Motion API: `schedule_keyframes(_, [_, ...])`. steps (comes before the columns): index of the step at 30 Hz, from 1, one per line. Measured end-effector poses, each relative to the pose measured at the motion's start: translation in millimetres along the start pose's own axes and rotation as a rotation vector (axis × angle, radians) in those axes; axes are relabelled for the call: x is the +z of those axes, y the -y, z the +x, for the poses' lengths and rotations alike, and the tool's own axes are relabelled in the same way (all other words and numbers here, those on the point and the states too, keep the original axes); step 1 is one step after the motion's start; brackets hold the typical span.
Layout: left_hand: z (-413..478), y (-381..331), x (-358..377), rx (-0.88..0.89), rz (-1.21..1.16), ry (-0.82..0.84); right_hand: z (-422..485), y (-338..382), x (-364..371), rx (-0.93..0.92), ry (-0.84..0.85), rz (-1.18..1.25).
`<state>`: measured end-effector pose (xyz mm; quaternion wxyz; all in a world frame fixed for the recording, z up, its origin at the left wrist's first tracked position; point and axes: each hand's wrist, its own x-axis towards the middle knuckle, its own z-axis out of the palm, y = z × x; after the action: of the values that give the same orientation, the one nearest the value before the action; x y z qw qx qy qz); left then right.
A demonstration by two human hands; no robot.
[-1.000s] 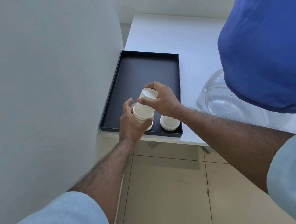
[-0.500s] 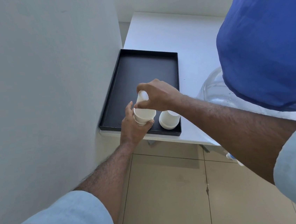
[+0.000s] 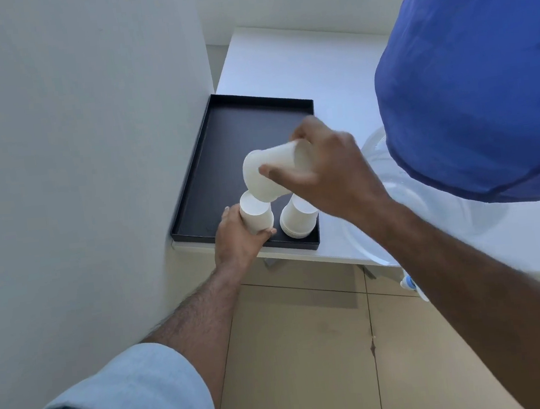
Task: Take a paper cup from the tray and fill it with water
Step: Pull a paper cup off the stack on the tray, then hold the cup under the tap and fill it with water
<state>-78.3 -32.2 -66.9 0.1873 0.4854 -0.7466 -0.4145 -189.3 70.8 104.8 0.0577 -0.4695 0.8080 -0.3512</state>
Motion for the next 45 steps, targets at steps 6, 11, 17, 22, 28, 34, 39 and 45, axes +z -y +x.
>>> schedule_keyframes(6, [1, -5, -2, -0.001, 0.112, 0.044, -99, -36, -7, 0.367, 0.001, 0.367])
schedule_keyframes(11, [-27, 11, -16, -0.033, 0.134, -0.007, -176, -78, 14, 0.632, 0.031, 0.779])
schedule_keyframes(17, [-107, 30, -1, 0.044, 0.140, -0.169, -241, -138, 31, 0.914, 0.097, 0.968])
schedule_keyframes(22, [-147, 15, 51, 0.097, 0.037, 0.272, -260, -187, 33, 0.972, 0.134, 0.960])
schedule_keyframes(28, [-177, -22, 118, -0.094, -0.213, 0.706, -270, -217, 44, 0.961, 0.105, 0.937])
schedule_keyframes(34, [-176, -18, 151, -0.081, -0.173, 0.652, -266, -240, 53, 0.837, 0.129, 0.772])
schedule_keyframes(39, [-167, -20, 157, 0.024, -0.050, 0.593, -254, -250, 57, 0.773, 0.042, 0.795])
schedule_keyframes(45, [-155, -63, 145, 0.763, 0.107, 0.362, -239, -263, 58, 0.762, -0.053, 0.753])
